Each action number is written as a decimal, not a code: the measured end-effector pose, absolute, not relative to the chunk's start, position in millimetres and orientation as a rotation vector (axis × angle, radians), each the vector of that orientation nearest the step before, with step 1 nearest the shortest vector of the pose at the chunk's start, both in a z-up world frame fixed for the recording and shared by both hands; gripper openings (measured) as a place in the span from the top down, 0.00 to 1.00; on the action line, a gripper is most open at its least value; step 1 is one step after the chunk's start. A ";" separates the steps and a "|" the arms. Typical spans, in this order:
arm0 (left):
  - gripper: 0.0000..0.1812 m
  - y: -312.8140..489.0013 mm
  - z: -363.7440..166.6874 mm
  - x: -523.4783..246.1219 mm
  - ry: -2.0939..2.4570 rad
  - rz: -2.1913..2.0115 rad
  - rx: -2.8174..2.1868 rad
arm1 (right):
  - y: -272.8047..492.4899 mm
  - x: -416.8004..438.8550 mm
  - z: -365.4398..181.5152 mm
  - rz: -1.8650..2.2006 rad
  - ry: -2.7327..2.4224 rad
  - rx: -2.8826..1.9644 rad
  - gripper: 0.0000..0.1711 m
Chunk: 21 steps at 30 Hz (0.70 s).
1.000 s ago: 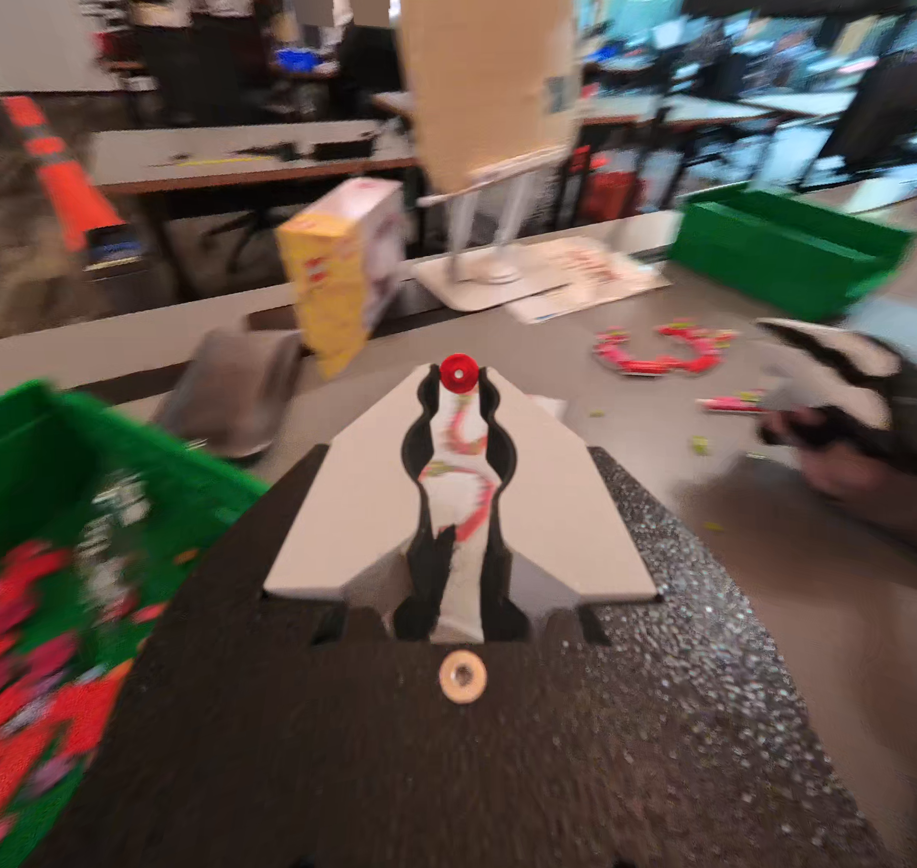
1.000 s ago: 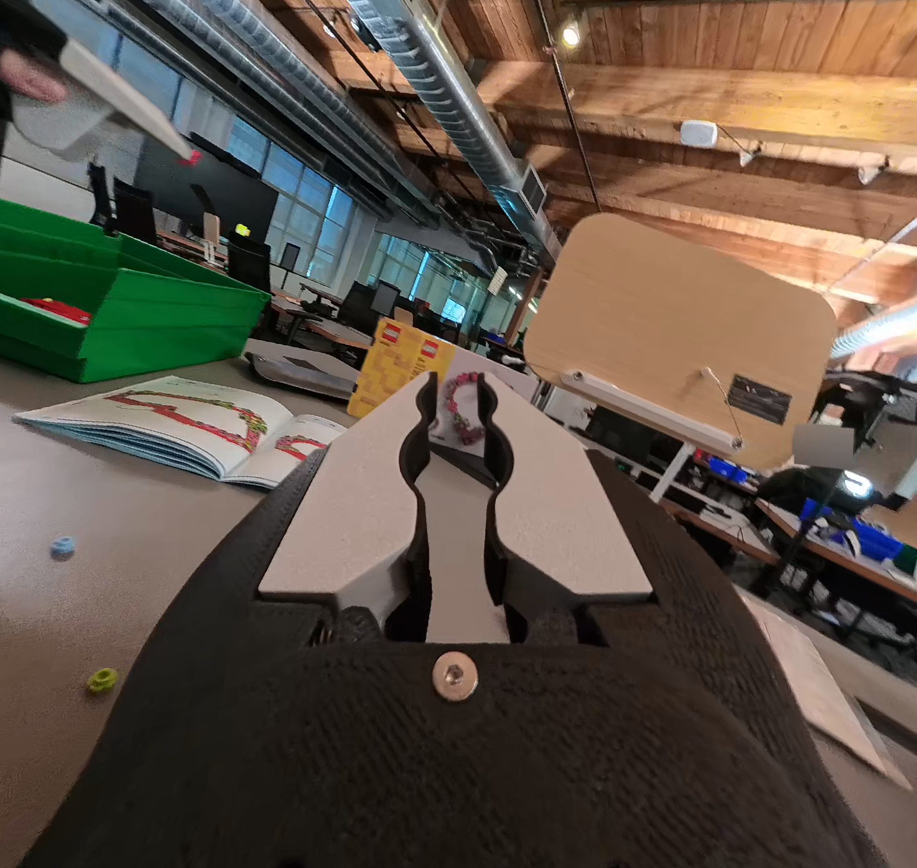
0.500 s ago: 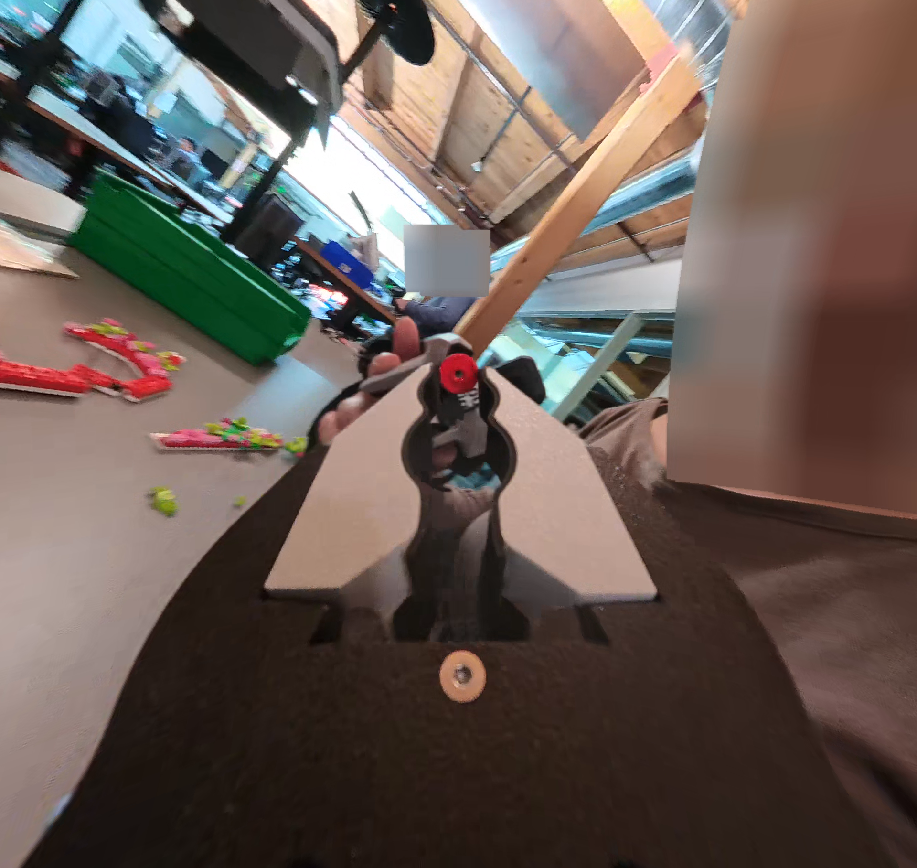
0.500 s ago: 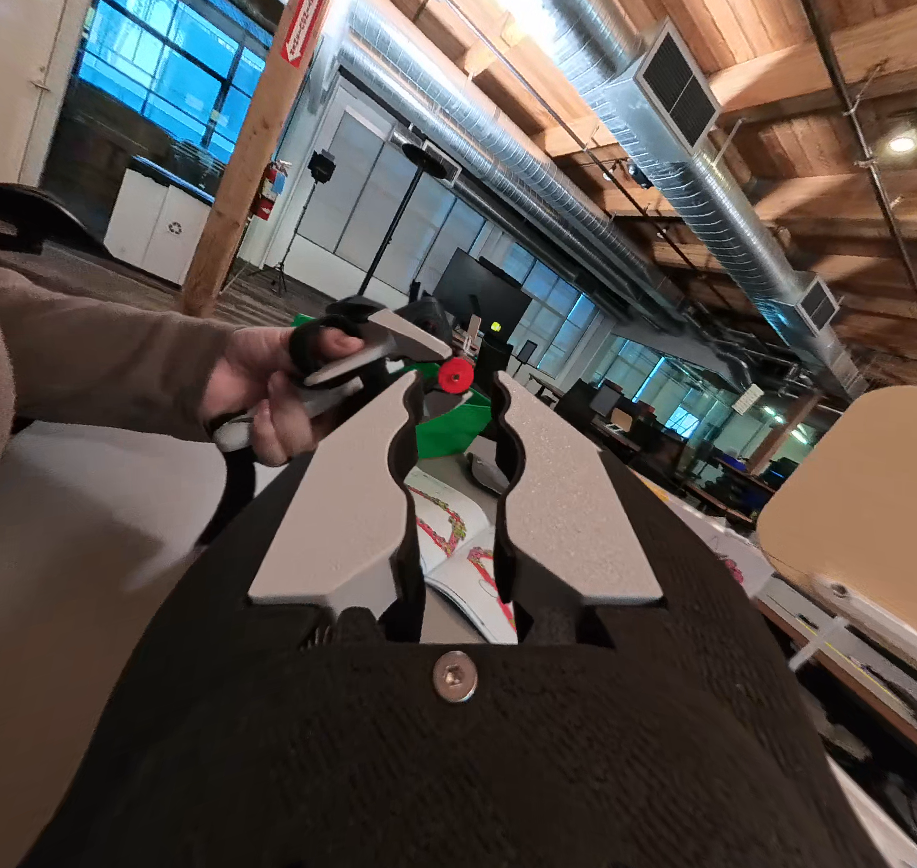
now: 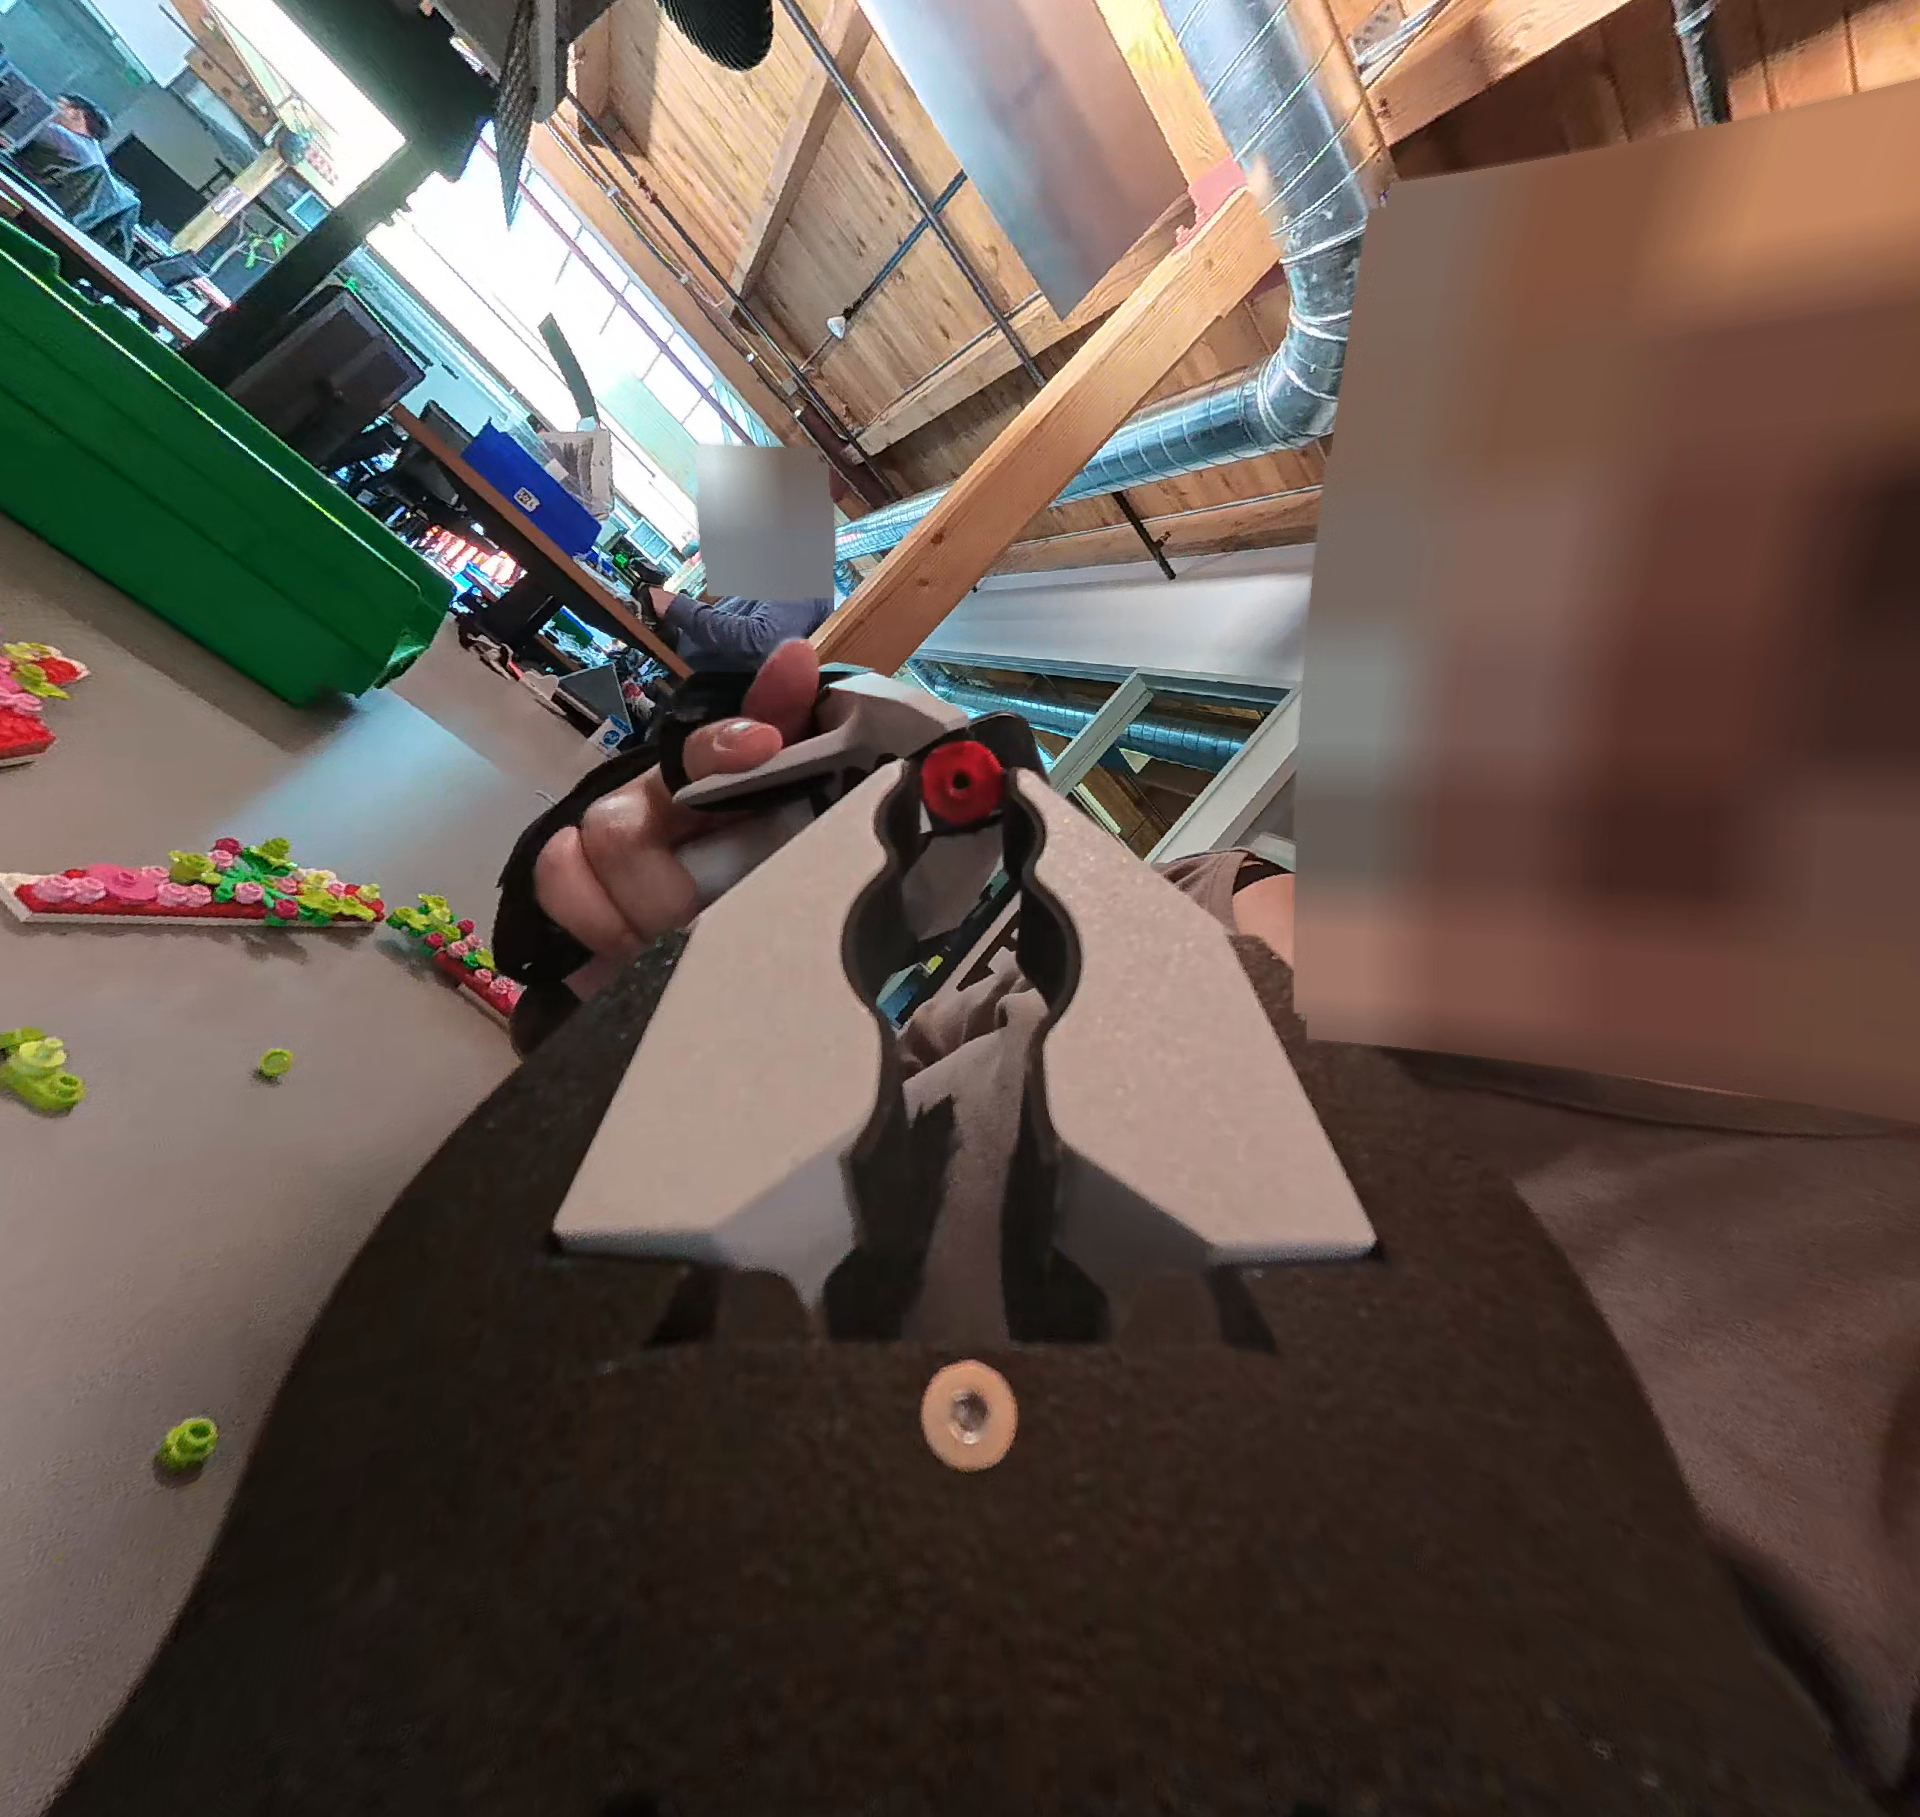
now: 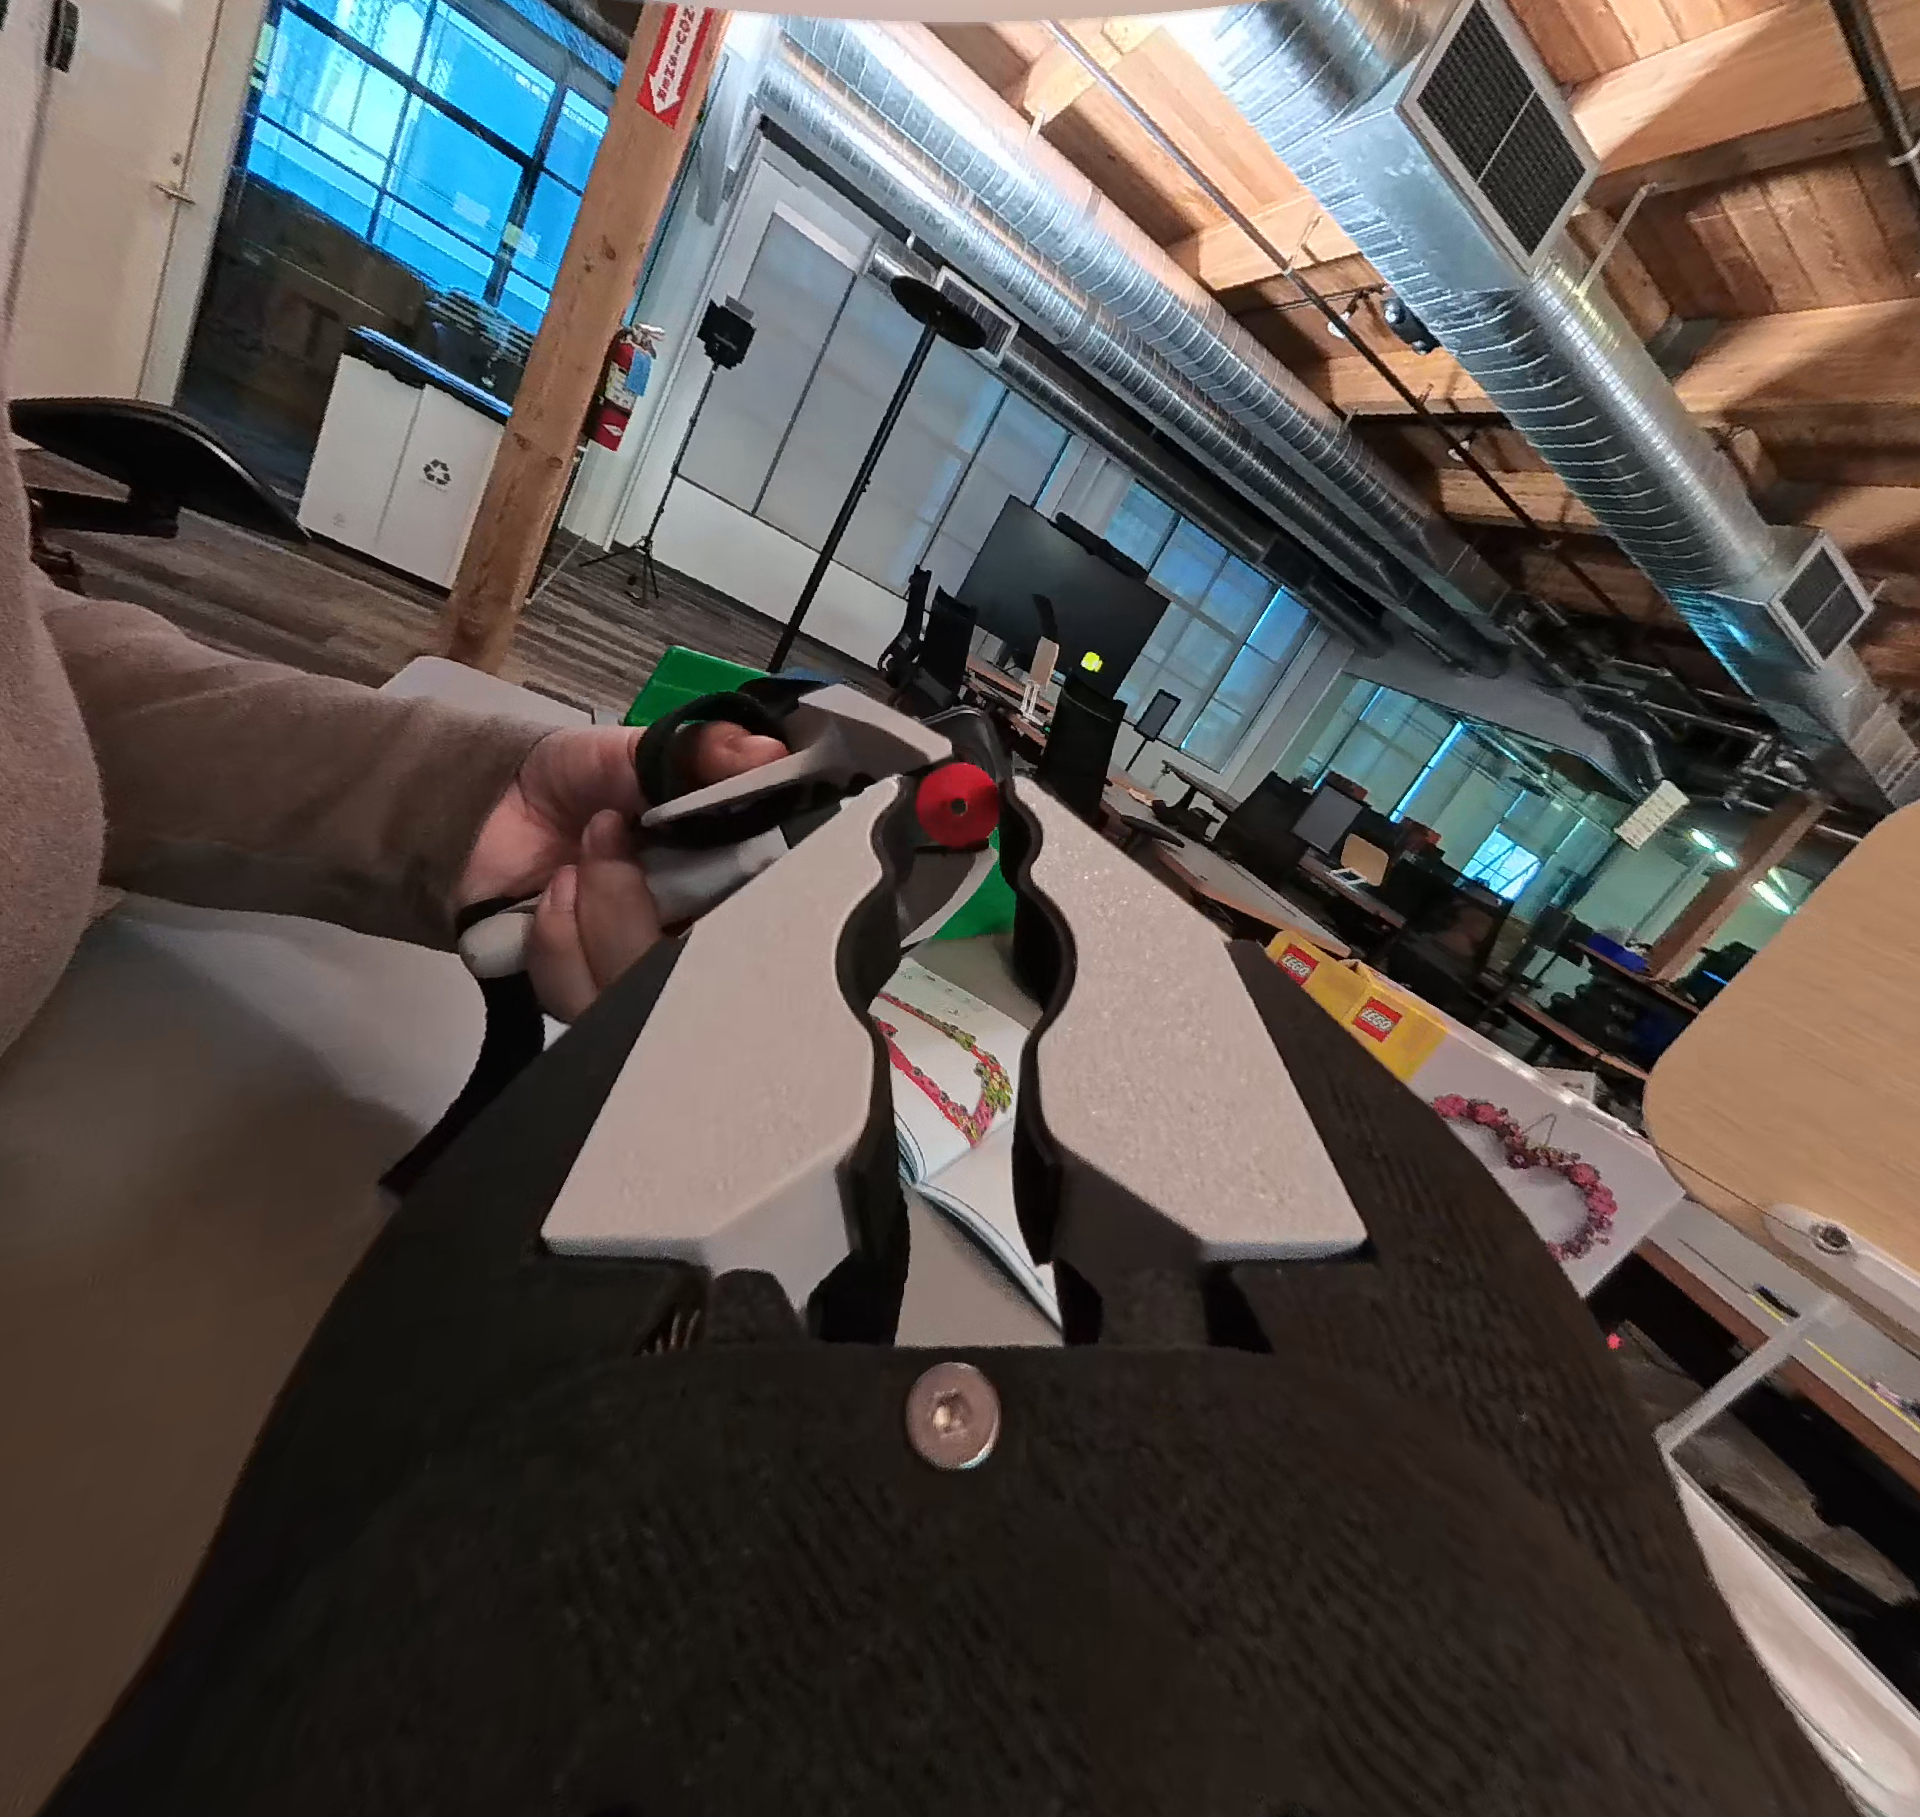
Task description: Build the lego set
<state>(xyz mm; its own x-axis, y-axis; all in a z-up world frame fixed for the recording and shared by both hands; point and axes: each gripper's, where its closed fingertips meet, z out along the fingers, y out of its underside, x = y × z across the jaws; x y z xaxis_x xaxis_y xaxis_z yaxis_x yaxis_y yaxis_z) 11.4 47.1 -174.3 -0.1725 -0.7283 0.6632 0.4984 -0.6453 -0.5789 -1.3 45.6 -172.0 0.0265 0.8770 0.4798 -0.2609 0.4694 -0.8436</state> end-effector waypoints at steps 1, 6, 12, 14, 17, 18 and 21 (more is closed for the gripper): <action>0.93 48.7 -174.9 11.6 0.280 -1.903 -1.268 | 46.7 -0.9 -172.7 0.965 -1.244 -0.642 0.92; 0.91 73.0 -203.1 15.4 0.256 -1.610 -1.458 | 70.2 20.1 -173.8 0.808 -1.218 -0.674 0.92; 0.90 105.8 -264.8 3.2 0.352 -0.960 -1.701 | 183.3 119.2 -166.2 0.335 -0.928 -0.869 0.92; 0.90 109.7 -270.3 6.6 0.381 -0.900 -1.697 | 218.6 155.9 -180.5 0.191 -0.876 -0.940 0.92; 0.88 116.6 -273.8 15.0 0.442 -0.850 -1.702 | 263.0 206.3 -205.5 -0.054 -0.827 -1.009 0.92; 0.88 120.2 -274.7 17.9 0.470 -0.828 -1.709 | 273.3 218.7 -213.0 -0.121 -0.821 -1.017 0.92; 0.87 131.9 -275.1 29.0 0.568 -0.796 -1.735 | 295.4 237.0 -232.7 -0.189 -0.813 -1.064 0.92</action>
<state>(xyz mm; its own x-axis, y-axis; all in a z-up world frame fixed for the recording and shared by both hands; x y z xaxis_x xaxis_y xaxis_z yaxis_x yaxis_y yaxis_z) 29.0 131.9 -275.1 0.6604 -0.7148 0.2300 0.0148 -0.2938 -0.9558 237.0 295.4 -232.7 0.7020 0.2342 0.6726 0.5065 0.4998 -0.7026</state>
